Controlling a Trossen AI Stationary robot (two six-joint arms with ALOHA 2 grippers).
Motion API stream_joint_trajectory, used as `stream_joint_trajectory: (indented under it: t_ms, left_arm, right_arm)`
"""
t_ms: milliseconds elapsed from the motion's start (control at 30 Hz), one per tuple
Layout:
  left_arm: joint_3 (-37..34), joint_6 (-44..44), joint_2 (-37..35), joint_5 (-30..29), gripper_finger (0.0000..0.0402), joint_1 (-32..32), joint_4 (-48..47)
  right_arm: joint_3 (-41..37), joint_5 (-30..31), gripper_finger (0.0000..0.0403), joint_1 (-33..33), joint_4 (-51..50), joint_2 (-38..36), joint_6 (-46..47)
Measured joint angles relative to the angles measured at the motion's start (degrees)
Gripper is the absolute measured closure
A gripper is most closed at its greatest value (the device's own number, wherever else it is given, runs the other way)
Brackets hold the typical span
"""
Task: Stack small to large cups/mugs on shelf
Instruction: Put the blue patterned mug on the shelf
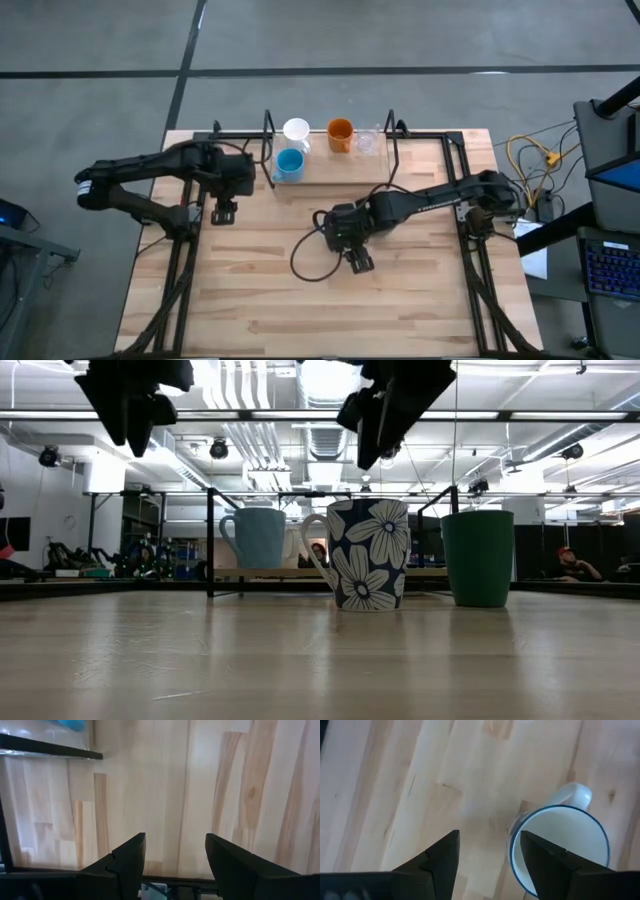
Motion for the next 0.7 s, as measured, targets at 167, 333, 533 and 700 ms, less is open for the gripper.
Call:
stream_joint_trajectory:
  t_ms: [167, 333, 533, 700]
  left_arm:
    - [-0.3, 0.0, 1.0, -0.2, 0.0209, 0.0, 0.1]
    - [-0.3, 0.0, 1.2, -0.1, 0.0209, 0.0, 0.2]
    - [-0.3, 0.0, 0.9, -0.1, 0.0209, 0.0, 0.2]
    - [-0.3, 0.1, 0.8, -0.1, 0.0209, 0.0, 0.3]
  right_arm:
    - [-0.4, -0.1, 0.0199, 0.0, 0.3, 1.9, -1.0]
    - [-1.2, 0.0, 0.0199, -1.3, 0.4, 2.3, -1.0]
    - [-3.1, 0.1, 0.0199, -4.1, 2.7, 2.3, 1.7]
    - [-7.5, -2.5, 0.0199, -5.9, 6.9, 2.3, 2.9]
